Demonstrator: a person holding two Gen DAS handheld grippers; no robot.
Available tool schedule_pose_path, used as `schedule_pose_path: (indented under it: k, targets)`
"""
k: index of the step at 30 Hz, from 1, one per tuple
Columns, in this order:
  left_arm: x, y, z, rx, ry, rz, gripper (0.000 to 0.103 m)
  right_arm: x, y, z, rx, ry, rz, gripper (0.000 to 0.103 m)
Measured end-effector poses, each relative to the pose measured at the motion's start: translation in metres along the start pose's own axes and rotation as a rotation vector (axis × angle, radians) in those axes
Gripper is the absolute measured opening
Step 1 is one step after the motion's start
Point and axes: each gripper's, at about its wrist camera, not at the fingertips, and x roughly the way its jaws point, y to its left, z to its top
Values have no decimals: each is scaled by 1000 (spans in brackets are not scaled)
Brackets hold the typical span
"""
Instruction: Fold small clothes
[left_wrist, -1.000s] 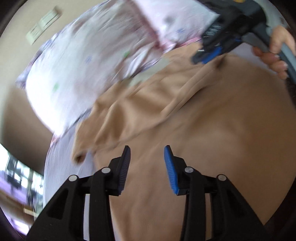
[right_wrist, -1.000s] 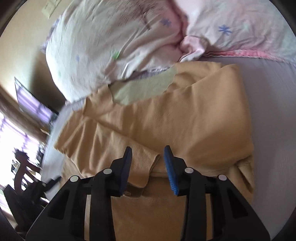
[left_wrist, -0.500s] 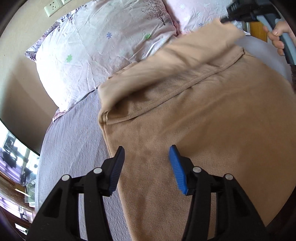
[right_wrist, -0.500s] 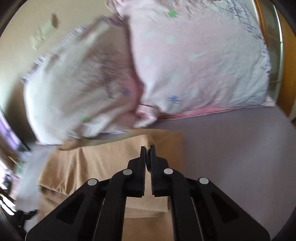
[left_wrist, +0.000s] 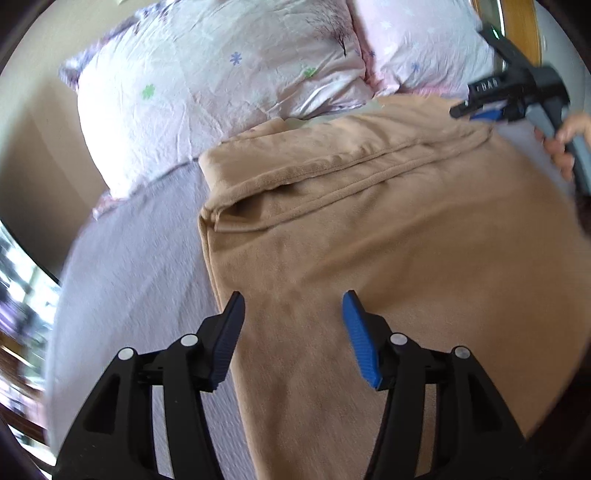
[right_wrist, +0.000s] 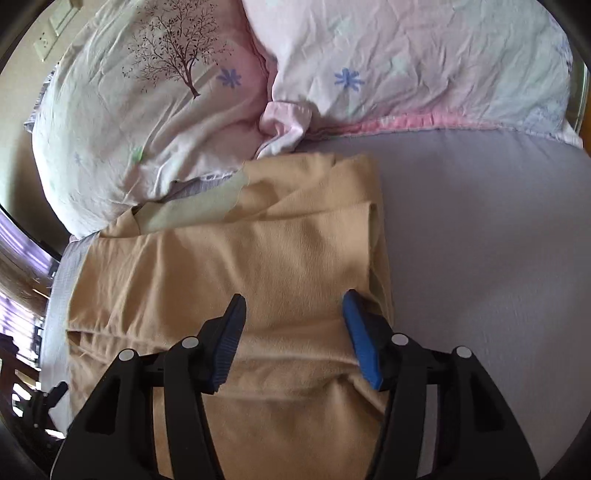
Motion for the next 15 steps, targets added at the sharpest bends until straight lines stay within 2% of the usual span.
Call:
schedule_pose_path:
  k: [3, 4, 8, 9, 11, 13, 15]
  targets:
    - [-28, 18, -15, -82, -57, -130, 66, -37, 1, -19, -48, -62, 102, 71]
    - [-38, 25, -21, -111, -77, -182, 69, -56, 0, -34, -77, -86, 159, 79]
    - [-74, 53, -59, -234, -133, -415, 75, -111, -10, -97, -173, -141, 329, 90]
    - [-80, 59, -70, -261, -140, -452, 77, -126, -19, -120, -185, -145, 368, 92]
    - [-91, 71, -97, -322, -143, -497, 77, -138, -28, -148, -192, -136, 396, 93]
    - [-97, 78, -121, -364, -131, -503, 77, -157, -47, -188, -169, -110, 404, 93]
    - [-100, 81, -148, -403, -103, -504, 77, -164, -66, -213, -116, -76, 410, 93]
